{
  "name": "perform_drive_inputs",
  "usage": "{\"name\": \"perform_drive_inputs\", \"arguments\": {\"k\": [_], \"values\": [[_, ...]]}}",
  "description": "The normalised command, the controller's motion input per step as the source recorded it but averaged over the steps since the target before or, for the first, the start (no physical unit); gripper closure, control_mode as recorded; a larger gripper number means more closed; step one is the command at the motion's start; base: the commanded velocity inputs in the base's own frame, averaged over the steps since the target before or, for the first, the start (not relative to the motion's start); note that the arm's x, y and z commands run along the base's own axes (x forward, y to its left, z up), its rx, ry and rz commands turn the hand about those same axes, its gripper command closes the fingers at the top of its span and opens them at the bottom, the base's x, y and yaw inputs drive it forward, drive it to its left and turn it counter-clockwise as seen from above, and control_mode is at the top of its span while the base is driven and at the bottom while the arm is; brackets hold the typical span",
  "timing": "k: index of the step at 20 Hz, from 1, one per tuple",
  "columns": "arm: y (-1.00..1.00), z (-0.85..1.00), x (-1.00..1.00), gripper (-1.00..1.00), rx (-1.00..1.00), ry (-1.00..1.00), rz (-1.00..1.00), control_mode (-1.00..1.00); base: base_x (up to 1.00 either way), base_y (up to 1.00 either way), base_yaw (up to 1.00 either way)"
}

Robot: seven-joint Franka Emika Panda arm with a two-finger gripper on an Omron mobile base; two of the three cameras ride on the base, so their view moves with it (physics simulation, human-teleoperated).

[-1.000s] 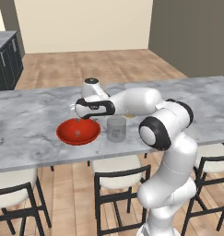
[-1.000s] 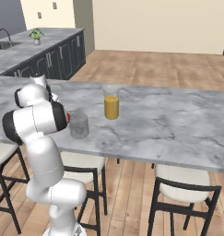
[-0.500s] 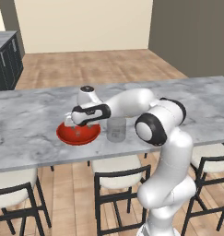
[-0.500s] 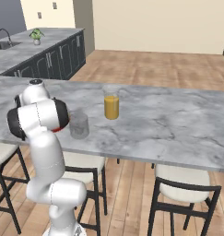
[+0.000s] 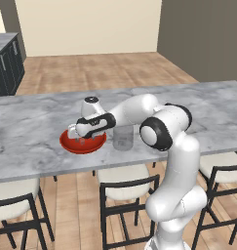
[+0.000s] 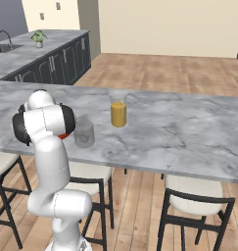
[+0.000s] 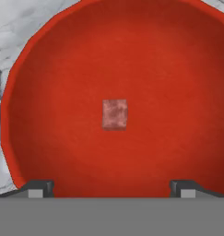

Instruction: There are two ice cubes in the ice bowl. Place both ice cubes in the glass cup.

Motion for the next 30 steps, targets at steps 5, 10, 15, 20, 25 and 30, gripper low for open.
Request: {"name": "perform_drive_inputs", "arguments": {"k": [5,10,15,20,25,30], "values": [[0.01,-0.27,0.33,-1.0,0.0,0.0,0.0,-1.0,0.0,0.0,0.0],[0.07,-0.21,0.41,-1.0,0.0,0.0,0.0,-1.0,0.0,0.0,0.0],[0.14,-0.25,0.37,-1.0,0.0,0.0,0.0,-1.0,0.0,0.0,0.0],[0.14,-0.37,0.27,-1.0,0.0,0.0,0.0,-1.0,0.0,0.0,0.0],[0.19,-0.37,0.05,1.0,0.0,0.01,0.0,-1.0,0.0,0.0,0.0],[0.13,-0.35,-0.19,1.0,0.0,0.05,0.0,-1.0,0.0,0.0,0.0]]}}
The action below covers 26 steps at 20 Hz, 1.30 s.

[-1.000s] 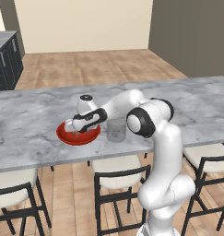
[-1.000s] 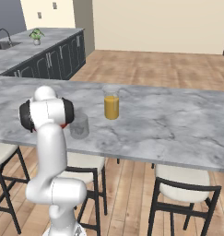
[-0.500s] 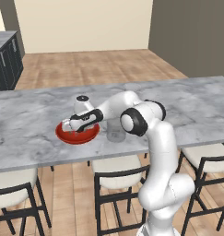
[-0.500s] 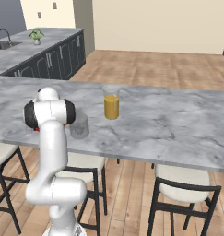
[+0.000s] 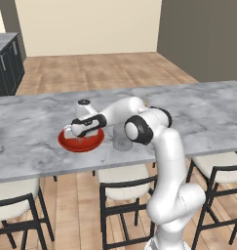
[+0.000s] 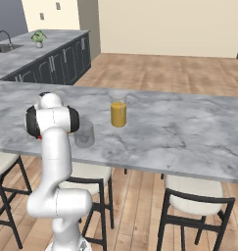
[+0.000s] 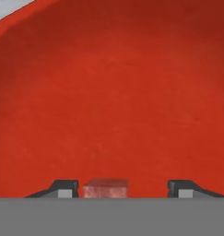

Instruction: There are two ice cubes in the ice bowl. Place both ice cubes in the glass cup.

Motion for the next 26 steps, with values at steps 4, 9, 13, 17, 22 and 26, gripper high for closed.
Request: {"name": "perform_drive_inputs", "arguments": {"k": [4,9,13,17,22,26], "values": [[0.09,-0.28,-0.34,1.0,0.0,0.05,0.0,-1.0,0.0,0.0,0.0],[0.1,-0.03,-0.49,1.0,0.0,0.0,-0.01,-1.0,0.0,0.0,0.0],[0.0,0.41,-0.39,1.0,0.01,-0.02,-0.05,-1.0,0.0,0.0,0.0],[-0.01,1.0,-0.21,1.0,0.04,-0.07,-0.05,-1.0,0.0,0.0,0.0],[-0.31,0.88,-0.29,1.0,0.07,-0.05,-0.05,-1.0,0.0,0.0,0.0],[-0.96,0.33,-0.56,1.0,0.04,-0.11,-0.02,-1.0,0.0,0.0,0.0]]}}
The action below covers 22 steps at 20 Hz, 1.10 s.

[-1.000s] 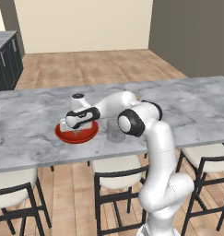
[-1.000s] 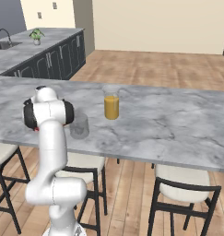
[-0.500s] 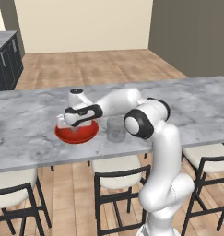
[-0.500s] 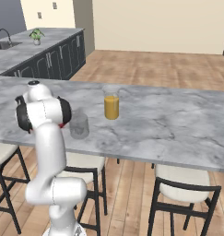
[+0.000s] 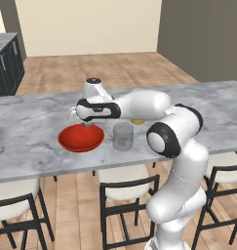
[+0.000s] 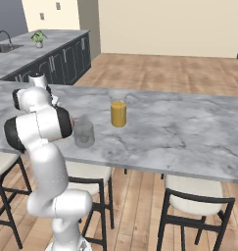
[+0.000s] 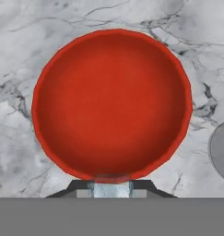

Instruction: There are two ice cubes in the ice bowl. Place both ice cubes in the glass cup.

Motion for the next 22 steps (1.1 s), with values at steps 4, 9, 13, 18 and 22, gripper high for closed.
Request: {"name": "perform_drive_inputs", "arguments": {"k": [4,9,13,18,22], "values": [[-1.0,0.02,-0.56,1.0,0.0,-0.06,0.0,-1.0,0.0,0.0,0.0],[-1.0,0.19,-0.2,1.0,0.0,-0.02,-0.03,-1.0,0.0,0.0,0.0],[-0.82,0.69,0.15,1.0,0.0,-0.01,-0.08,-1.0,0.0,0.0,0.0],[-0.25,0.6,0.35,1.0,0.0,0.08,-0.08,-1.0,0.0,0.0,0.0],[0.0,-0.09,0.19,1.0,-0.04,0.0,0.0,-1.0,0.0,0.0,0.0]]}}
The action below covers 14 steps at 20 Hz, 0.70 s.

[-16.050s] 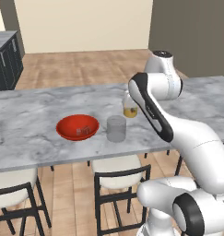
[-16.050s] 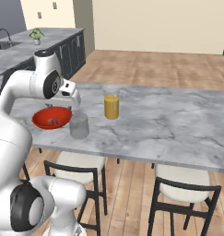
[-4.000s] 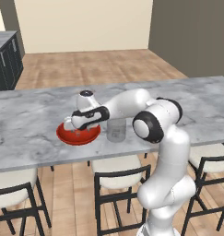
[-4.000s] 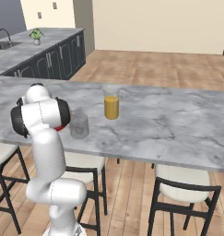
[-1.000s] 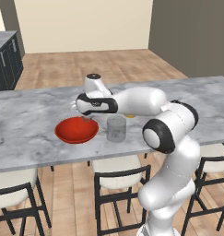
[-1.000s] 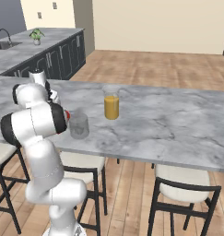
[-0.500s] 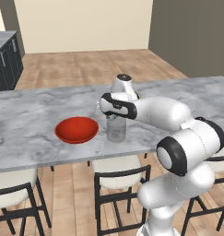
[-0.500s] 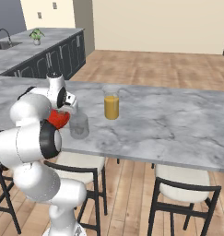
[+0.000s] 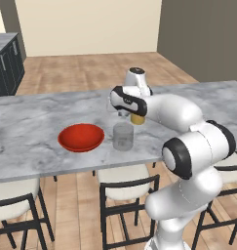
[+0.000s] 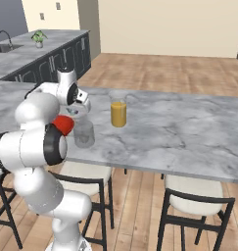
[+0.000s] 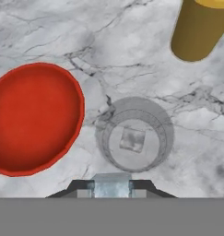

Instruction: There are two ice cubes in the ice bowl. Place both ice cubes in the glass cup.

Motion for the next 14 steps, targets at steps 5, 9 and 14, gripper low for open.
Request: {"name": "perform_drive_inputs", "arguments": {"k": [5,9,14], "values": [[-0.05,-0.45,0.11,1.0,-0.09,0.04,0.0,-1.0,0.0,0.0,0.0],[-0.08,-0.27,0.0,1.0,-0.03,0.0,0.0,-1.0,0.0,0.0,0.0],[-0.19,-0.22,0.08,1.0,0.0,0.0,0.0,-1.0,0.0,0.0,0.0]]}}
